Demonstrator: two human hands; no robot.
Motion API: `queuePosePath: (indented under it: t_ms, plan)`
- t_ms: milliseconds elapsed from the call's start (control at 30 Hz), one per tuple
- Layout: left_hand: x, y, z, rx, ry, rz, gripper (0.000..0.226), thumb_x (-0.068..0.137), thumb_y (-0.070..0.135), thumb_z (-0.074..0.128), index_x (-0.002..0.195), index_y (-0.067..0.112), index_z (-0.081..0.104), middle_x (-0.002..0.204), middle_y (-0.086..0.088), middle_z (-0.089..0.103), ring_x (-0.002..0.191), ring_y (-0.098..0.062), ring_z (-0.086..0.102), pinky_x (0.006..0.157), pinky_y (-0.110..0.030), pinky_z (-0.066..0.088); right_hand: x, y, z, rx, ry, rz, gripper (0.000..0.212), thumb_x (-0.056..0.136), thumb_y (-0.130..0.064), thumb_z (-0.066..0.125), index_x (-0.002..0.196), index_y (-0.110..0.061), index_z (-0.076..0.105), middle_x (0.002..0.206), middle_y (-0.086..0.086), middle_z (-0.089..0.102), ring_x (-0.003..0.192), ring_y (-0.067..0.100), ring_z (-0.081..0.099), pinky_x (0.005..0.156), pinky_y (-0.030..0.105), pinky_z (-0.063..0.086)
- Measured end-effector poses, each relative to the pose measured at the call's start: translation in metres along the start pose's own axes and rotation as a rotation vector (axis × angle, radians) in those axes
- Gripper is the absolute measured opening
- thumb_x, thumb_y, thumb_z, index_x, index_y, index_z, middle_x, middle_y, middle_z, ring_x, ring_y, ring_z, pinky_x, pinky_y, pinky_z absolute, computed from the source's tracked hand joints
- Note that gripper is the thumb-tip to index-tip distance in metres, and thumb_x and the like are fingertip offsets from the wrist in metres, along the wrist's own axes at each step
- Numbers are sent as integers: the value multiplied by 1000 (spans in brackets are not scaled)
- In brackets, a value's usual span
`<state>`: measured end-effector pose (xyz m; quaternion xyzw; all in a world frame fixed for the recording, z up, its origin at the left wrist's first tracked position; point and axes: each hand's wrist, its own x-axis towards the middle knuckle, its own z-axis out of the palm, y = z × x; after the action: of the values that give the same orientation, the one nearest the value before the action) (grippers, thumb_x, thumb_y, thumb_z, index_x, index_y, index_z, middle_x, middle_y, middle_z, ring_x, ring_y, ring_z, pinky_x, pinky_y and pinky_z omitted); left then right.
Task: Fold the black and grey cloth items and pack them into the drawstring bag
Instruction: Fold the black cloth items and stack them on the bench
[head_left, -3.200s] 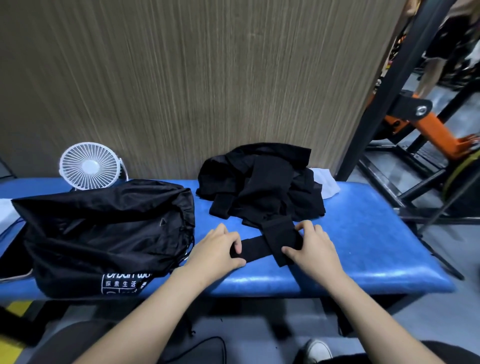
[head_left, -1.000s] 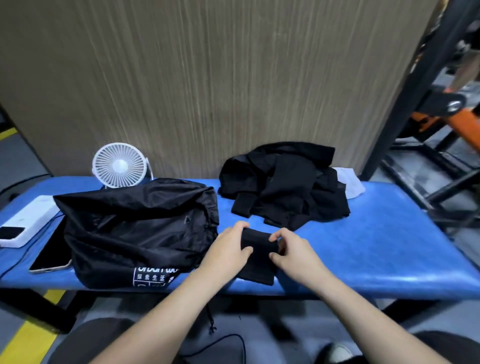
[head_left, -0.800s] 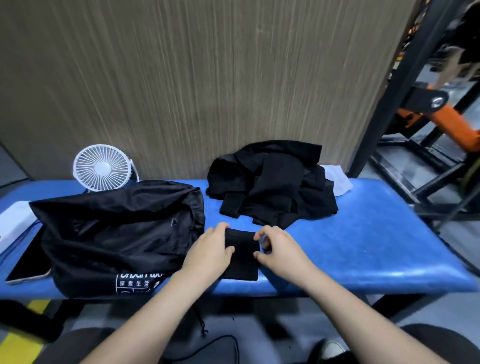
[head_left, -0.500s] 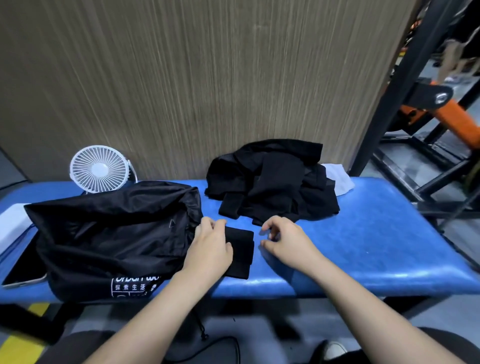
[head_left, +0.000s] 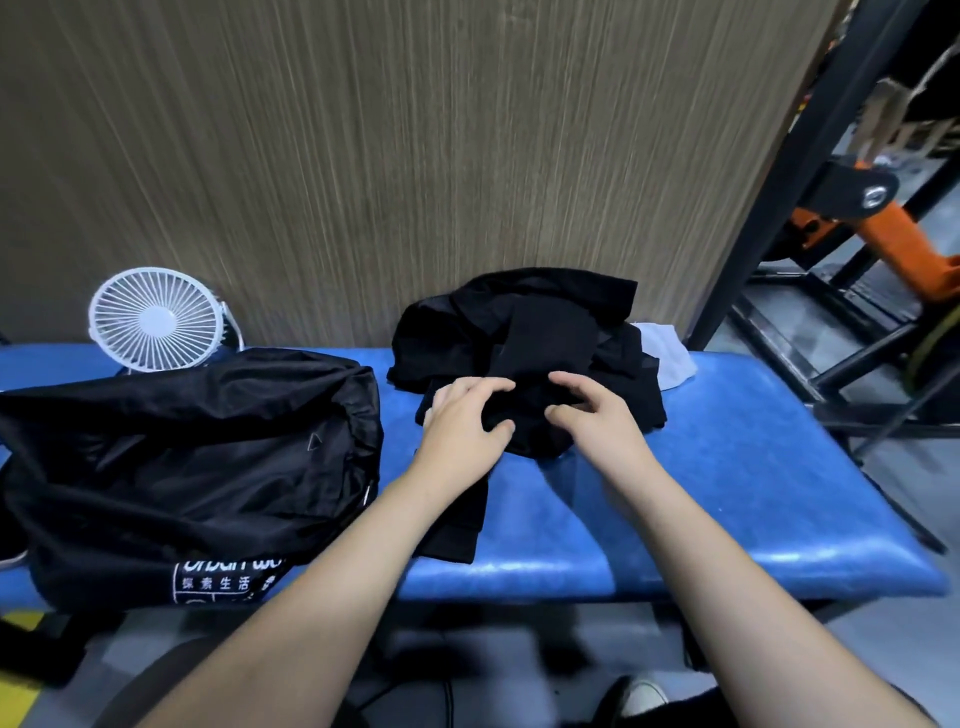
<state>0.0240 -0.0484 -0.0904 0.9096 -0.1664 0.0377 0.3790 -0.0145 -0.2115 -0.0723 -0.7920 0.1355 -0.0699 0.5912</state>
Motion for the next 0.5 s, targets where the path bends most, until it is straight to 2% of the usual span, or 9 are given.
queuePosePath:
  t_ms: [67, 100, 133, 233, 300, 333, 400, 500]
  plan:
    - [3, 4, 1, -29, 49, 15, 39, 90, 23, 68, 128, 28, 60, 131, 7, 52, 131, -15, 39, 110, -31, 30, -1, -2, -3, 152, -8, 20, 43, 87, -9, 66, 127, -23, 66, 117, 5, 67, 97, 12, 64, 82, 18, 51]
    - [4, 6, 1, -71, 84, 29, 35, 89, 21, 69, 123, 25, 62, 125, 7, 54, 126, -14, 43, 106, -27, 33, -3, -4, -4, 240, -18, 26, 41, 89, -5, 63, 127, -20, 66, 115, 3, 67, 94, 8, 63, 76, 13, 49]
    - [4, 9, 0, -129, 125, 43, 31, 87, 20, 71, 117, 25, 64, 120, 7, 56, 120, -11, 48, 103, -25, 36, -4, -7, -6, 346, -34, 29, 40, 90, -3, 61, 127, -18, 66, 113, 3, 68, 94, 9, 63, 76, 13, 48]
    - [2, 20, -10, -440, 148, 3, 20, 84, 17, 74, 98, 28, 65, 105, 8, 66, 101, -9, 62, 94, -30, 50, -8, -12, -13, 763, -101, 84, 37, 93, -2, 55, 127, -13, 65, 118, 12, 69, 105, 24, 63, 90, 32, 51]
    - [-2, 27, -19, -667, 82, -33, 19, 85, 11, 72, 91, 28, 65, 93, 9, 68, 88, -10, 63, 86, -35, 53, -12, -13, -16, 956, -147, 144, 38, 94, -8, 55, 131, -13, 62, 123, 18, 66, 116, 36, 61, 102, 47, 49]
    - [-6, 31, -23, -741, 45, -32, 21, 86, 5, 69, 90, 25, 65, 88, 9, 66, 84, -8, 60, 83, -32, 52, -14, -13, -17, 1011, -169, 162, 39, 94, -11, 55, 133, -14, 60, 126, 20, 65, 122, 39, 60, 107, 52, 46]
    - [-14, 36, -31, -856, -59, -26, 26, 89, -8, 60, 88, 18, 61, 84, 6, 61, 79, -6, 57, 74, -23, 49, -14, -14, -19, 1067, -211, 173, 40, 97, -16, 54, 137, -15, 56, 131, 19, 65, 126, 39, 58, 108, 54, 44]
    - [-29, 35, -46, -976, -319, -76, 27, 89, -12, 53, 88, 15, 58, 87, 1, 63, 74, -11, 59, 64, -20, 49, -14, -17, -20, 1040, -267, 181, 44, 99, -23, 54, 143, -18, 52, 137, 14, 62, 127, 33, 59, 110, 51, 43]
